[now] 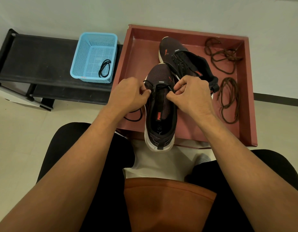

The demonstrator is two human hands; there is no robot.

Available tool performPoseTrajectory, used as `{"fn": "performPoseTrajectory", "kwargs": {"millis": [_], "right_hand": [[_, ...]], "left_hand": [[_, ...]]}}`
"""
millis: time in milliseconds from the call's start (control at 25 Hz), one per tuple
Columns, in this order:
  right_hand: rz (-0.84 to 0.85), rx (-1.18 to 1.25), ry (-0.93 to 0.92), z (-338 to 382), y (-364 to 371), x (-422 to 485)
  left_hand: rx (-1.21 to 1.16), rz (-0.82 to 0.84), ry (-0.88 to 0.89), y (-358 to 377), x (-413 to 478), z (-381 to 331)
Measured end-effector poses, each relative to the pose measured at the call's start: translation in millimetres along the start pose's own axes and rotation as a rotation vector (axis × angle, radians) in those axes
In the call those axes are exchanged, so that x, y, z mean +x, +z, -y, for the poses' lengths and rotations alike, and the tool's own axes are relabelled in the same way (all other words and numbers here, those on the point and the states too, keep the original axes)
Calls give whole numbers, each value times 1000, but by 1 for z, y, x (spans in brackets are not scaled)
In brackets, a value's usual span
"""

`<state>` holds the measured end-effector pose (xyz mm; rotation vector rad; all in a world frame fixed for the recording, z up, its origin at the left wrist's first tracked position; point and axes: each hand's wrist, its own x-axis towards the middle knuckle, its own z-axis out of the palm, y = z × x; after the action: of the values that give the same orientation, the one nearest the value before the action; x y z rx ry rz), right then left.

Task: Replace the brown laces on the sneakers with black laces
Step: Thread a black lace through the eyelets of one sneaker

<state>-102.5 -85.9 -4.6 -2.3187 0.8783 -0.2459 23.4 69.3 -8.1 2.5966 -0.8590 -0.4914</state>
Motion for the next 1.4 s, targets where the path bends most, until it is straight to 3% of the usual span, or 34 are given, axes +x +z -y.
{"fn": "performPoseTrajectory", "kwargs": {"millis": [240,440,560,760,920,1040,1160,1280,1320,1400], "right_hand": [[5,9,-65,-1,1,0],[94,169,-327,19,1,-6],[245,232,-329,24,-4,-7],[273,86,-356,21,10,-8],[253,109,-347,19,18,-6],[286,63,-399,17,19,-8],[255,82,-408,17,19,-8],[203,143,-388,16,15,-8],[191,169,-383,16,14,-9],[167,223,-358,18,11,-9]], "left_hand": [[-620,-40,-45,-11,-1,-7],[-1238,98,-15,-21,-5,-18],[-1410,104,-42,-21,-3,-17],[-1640,76,-106,-20,-5,-25],[-1450,50,-113,-22,-6,-22],[-784,-14,-201,-15,-1,-8],[-159,125,-151,-10,-1,2],[2,338,-189,-10,-4,6],[13,331,-201,-9,-3,8],[61,147,-169,-2,1,14]]}}
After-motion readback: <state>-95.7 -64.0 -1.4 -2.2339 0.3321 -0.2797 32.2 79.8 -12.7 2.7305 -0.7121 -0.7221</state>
